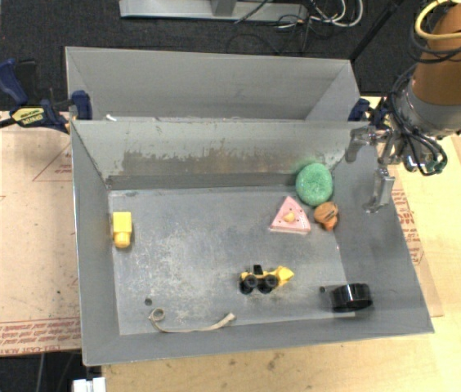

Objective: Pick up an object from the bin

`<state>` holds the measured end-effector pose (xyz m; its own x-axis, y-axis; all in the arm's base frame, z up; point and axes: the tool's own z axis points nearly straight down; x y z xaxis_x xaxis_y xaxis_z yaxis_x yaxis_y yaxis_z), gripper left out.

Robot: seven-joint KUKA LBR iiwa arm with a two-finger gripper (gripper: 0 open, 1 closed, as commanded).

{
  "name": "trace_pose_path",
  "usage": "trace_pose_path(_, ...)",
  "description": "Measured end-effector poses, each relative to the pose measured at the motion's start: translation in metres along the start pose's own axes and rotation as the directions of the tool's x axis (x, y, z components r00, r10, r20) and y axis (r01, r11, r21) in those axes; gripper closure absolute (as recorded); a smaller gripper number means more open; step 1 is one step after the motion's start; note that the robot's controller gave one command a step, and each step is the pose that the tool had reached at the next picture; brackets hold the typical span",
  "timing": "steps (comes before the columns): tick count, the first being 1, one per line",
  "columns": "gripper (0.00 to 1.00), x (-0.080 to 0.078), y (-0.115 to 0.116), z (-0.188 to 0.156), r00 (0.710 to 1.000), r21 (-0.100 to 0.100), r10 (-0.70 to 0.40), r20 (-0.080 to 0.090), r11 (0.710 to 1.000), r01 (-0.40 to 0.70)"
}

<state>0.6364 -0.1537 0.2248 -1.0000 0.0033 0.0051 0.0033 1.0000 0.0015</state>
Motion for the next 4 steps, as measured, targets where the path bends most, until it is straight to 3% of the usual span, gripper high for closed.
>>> trace_pose_path(1, 0.0, -0.001, 0.001, -0.005, 1.0, 0.001, -0.003, 0.008, 1.0, 0.003)
trace_pose_path(2, 0.0, -0.012, 0.008, 0.049, 1.0, 0.004, -0.006, 0.014, 1.0, 0.005)
trace_pose_path(3, 0.0, 0.031, 0.013, 0.074, 0.995, -0.001, 0.102, 0.004, 0.995, -0.102)
trace_pose_path(4, 0.0, 0.006, 0.017, 0.106, 0.996, 0.002, 0.093, 0.015, 0.996, -0.093)
